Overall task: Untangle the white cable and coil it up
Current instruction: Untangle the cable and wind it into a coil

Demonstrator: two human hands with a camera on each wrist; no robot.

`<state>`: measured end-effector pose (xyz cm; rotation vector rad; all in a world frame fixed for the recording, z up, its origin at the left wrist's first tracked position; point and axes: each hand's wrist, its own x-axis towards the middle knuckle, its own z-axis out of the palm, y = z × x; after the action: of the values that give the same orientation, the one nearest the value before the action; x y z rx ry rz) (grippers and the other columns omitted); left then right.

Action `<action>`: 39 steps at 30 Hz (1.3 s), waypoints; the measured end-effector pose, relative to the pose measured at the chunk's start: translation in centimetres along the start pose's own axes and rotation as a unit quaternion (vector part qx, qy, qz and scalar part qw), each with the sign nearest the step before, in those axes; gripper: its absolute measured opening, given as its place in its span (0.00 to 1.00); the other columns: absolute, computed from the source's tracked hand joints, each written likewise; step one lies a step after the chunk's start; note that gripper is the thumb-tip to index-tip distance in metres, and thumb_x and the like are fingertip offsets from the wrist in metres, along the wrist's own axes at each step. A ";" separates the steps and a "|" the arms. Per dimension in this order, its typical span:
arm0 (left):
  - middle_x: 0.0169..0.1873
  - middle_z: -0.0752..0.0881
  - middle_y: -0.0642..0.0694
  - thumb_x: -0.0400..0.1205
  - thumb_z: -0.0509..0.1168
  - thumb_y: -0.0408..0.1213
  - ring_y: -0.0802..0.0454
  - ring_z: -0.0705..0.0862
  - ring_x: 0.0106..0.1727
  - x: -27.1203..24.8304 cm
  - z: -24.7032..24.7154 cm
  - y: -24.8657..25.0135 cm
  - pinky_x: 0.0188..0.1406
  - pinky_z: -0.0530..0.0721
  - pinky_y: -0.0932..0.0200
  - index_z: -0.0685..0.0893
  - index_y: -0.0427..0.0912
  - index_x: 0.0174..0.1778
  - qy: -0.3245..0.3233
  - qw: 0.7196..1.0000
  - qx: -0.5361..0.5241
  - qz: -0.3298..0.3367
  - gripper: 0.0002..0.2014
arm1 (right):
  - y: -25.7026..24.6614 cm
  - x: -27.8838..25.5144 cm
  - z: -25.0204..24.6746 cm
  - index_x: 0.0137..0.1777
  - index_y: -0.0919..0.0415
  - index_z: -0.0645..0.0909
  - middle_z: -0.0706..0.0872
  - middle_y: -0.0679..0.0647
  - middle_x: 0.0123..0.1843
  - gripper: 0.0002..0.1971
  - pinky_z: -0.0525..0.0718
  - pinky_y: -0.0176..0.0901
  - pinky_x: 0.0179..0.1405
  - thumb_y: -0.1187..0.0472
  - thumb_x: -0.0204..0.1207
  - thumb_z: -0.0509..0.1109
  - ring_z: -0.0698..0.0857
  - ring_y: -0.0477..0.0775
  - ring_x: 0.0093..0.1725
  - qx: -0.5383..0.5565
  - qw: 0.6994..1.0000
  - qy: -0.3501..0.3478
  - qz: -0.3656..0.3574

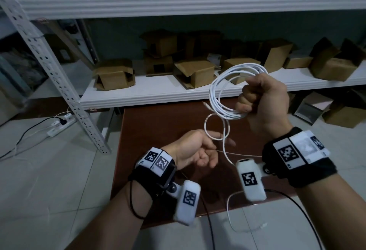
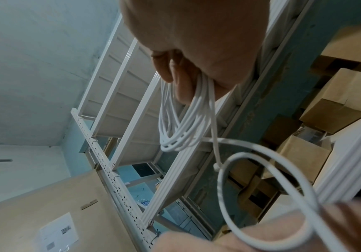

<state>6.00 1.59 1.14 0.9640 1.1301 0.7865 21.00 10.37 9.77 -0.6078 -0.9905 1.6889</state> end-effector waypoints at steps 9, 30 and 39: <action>0.53 0.93 0.33 0.90 0.64 0.33 0.45 0.95 0.40 -1.5 -0.8 0.6 0.41 0.91 0.62 0.88 0.33 0.60 -0.098 0.993 -0.050 0.047 0.10 | -0.8 0.2 -0.4 0.25 0.50 0.63 0.54 0.48 0.25 0.21 0.58 0.39 0.18 0.65 0.77 0.63 0.50 0.49 0.24 0.048 0.999 0.006 -0.007; 0.50 0.86 0.32 0.86 0.63 0.13 0.42 0.91 0.40 -2.5 -11.6 -0.8 0.57 0.93 0.55 0.80 0.27 0.41 0.592 0.731 -0.327 0.096 0.09 | -2.4 0.9 -2.7 0.26 0.50 0.64 0.58 0.46 0.22 0.20 0.59 0.37 0.18 0.66 0.78 0.62 0.55 0.48 0.20 0.039 0.989 0.138 -0.034; 0.59 0.83 0.37 0.88 0.69 0.34 0.33 0.88 0.65 0.2 -10.5 -1.9 0.60 0.87 0.40 0.76 0.37 0.81 0.482 0.833 -0.267 -0.047 0.24 | -0.1 0.1 -0.8 0.25 0.51 0.66 0.58 0.47 0.24 0.21 0.59 0.37 0.19 0.67 0.79 0.62 0.56 0.47 0.21 0.012 0.996 0.087 0.001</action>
<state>-4.07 3.30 -2.11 -0.0338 1.6498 1.4840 21.63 10.73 9.50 -0.7275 -0.8457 1.6184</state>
